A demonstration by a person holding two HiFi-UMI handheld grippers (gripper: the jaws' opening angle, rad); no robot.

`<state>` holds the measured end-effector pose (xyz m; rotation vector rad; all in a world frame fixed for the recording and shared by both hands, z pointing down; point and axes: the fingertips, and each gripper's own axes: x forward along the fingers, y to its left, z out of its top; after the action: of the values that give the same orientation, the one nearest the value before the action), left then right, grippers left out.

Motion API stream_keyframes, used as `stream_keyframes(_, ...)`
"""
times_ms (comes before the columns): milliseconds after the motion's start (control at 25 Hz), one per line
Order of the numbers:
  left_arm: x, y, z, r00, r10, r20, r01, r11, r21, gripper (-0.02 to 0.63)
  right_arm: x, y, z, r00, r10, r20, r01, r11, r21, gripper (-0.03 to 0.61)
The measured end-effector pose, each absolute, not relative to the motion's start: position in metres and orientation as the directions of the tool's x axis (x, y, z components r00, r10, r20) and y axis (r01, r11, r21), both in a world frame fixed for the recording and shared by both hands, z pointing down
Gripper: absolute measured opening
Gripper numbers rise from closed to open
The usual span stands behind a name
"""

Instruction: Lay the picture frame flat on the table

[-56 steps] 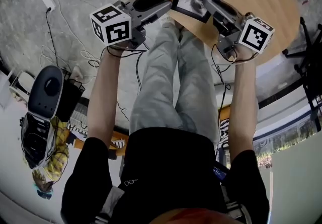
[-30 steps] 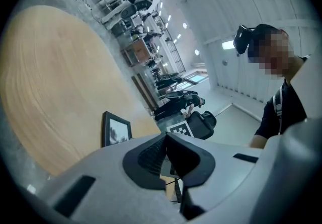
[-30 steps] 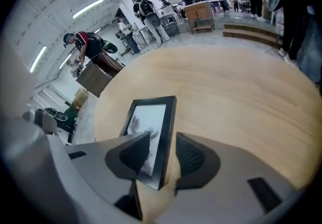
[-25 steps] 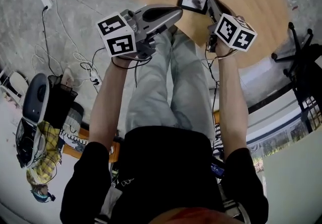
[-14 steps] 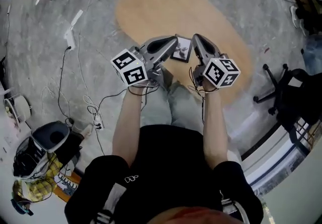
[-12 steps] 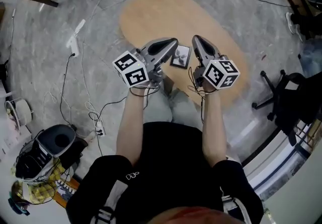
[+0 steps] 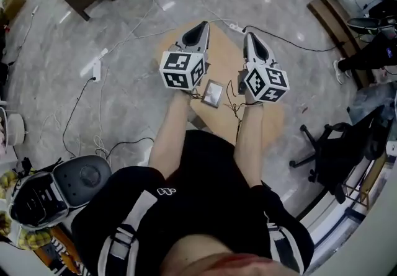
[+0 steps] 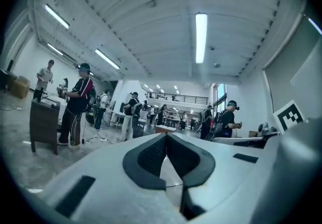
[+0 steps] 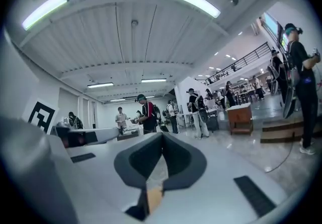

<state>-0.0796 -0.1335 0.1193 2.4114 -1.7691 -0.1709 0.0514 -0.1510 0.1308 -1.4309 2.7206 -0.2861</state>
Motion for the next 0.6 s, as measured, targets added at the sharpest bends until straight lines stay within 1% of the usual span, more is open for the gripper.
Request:
stream_keyframes(240, -0.098, -0.133, 0.1, 0.229, -0.973, -0.018, -0.963, -0.229, 0.144, 0.008, 0.06, -0.147, 0.109, -0.55, -0.834, 0.044, -0.834, 0.545, -0.089, 0.011)
stream_keyframes(600, -0.093, -0.125, 0.09, 0.193, -0.98, -0.04, -0.973, -0.197, 0.122, 0.008, 0.075, -0.147, 0.094, -0.557, -0.83, 0.007, -0.829, 0.556, -0.067, 0.011)
